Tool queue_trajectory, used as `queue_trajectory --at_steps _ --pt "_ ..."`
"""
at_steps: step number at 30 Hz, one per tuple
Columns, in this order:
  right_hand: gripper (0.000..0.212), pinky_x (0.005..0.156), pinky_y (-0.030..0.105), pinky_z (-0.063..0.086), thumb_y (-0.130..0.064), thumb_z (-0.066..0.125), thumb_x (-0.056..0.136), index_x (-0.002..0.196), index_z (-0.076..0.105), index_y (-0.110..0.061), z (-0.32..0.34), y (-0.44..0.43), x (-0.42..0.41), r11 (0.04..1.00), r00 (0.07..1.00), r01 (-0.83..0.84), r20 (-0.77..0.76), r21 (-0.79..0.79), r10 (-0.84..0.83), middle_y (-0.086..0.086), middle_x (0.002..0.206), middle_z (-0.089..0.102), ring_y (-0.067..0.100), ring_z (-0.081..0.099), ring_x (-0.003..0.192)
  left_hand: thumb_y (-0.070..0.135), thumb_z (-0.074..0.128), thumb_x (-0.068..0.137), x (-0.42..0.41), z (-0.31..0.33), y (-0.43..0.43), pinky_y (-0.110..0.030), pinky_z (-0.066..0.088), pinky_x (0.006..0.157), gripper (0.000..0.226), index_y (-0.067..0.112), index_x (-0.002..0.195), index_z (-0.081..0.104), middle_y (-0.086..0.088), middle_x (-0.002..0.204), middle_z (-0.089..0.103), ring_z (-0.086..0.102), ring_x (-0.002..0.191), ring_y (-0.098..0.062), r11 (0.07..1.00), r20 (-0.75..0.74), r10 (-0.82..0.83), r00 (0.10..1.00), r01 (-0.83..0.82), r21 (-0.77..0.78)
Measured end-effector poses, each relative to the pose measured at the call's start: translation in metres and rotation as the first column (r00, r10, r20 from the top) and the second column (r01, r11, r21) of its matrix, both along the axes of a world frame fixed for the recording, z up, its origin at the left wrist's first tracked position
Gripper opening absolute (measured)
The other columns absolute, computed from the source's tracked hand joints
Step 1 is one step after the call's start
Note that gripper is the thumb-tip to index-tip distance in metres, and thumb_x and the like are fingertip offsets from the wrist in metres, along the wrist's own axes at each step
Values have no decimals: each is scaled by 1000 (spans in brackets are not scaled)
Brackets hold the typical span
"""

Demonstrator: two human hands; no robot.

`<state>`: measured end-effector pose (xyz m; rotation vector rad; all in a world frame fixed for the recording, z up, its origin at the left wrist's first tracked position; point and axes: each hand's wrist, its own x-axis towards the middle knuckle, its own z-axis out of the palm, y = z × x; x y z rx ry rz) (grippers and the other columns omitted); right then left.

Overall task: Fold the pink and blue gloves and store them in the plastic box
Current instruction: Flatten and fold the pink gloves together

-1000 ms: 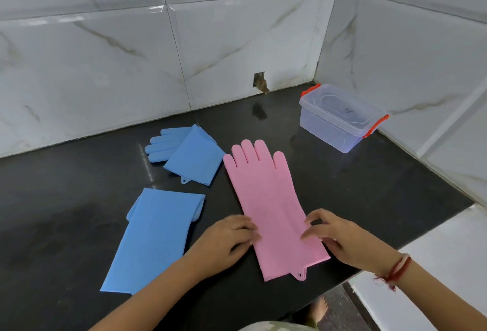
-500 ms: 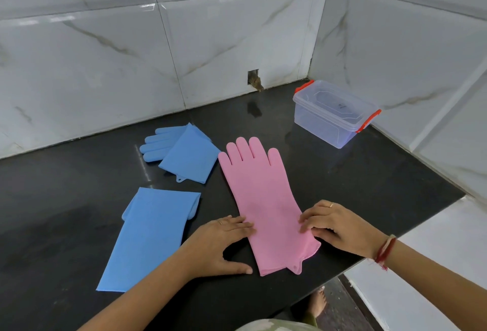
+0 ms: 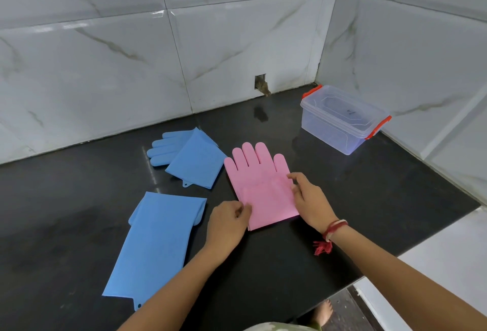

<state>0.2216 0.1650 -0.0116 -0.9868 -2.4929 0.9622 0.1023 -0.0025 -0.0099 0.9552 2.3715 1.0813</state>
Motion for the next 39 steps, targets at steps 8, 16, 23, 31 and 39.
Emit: queue_trajectory --at_steps 8,16,23,31,39 --pt "58 54 36 54 -3 51 82 135 39 -23 -2 -9 -3 833 966 -153 256 532 14 8 118 54 26 62 71 45 54 90 -15 9 6 -31 48 61 34 19 68 50 6 65 55 53 58 -9 975 -306 6 952 -73 -208" --pt "50 118 36 9 -38 28 96 146 27 -34 -5 34 14 749 830 -535 411 390 378 -9 155 25 19 18 145 30 46 97 -46 -2 5 -35 13 119 48 21 144 38 1 151 35 27 141 -11 721 -453 -686 569 613 -322" --pt "99 114 25 -4 -78 44 71 150 10 -29 2 34 17 782 790 -570 431 254 436 -9 159 5 10 6 146 71 31 84 -52 3 6 -22 -11 110 86 24 151 8 6 158 5 3 144 -5 666 -405 -743 533 524 -531" --pt "48 106 32 37 -36 63 85 130 53 -25 15 38 11 913 916 -387 169 130 364 -5 128 59 15 51 117 41 29 101 -53 25 27 -32 42 70 46 15 70 52 -4 70 53 54 71 -20 920 -141 -364 921 332 -211" --pt "40 64 41 38 -37 37 98 77 41 -4 13 22 -11 979 981 -185 46 -83 189 4 68 42 17 39 62 66 22 91 -59 34 30 -33 59 63 73 6 85 63 -16 79 66 67 72 -26 997 357 -70 931 74 2"
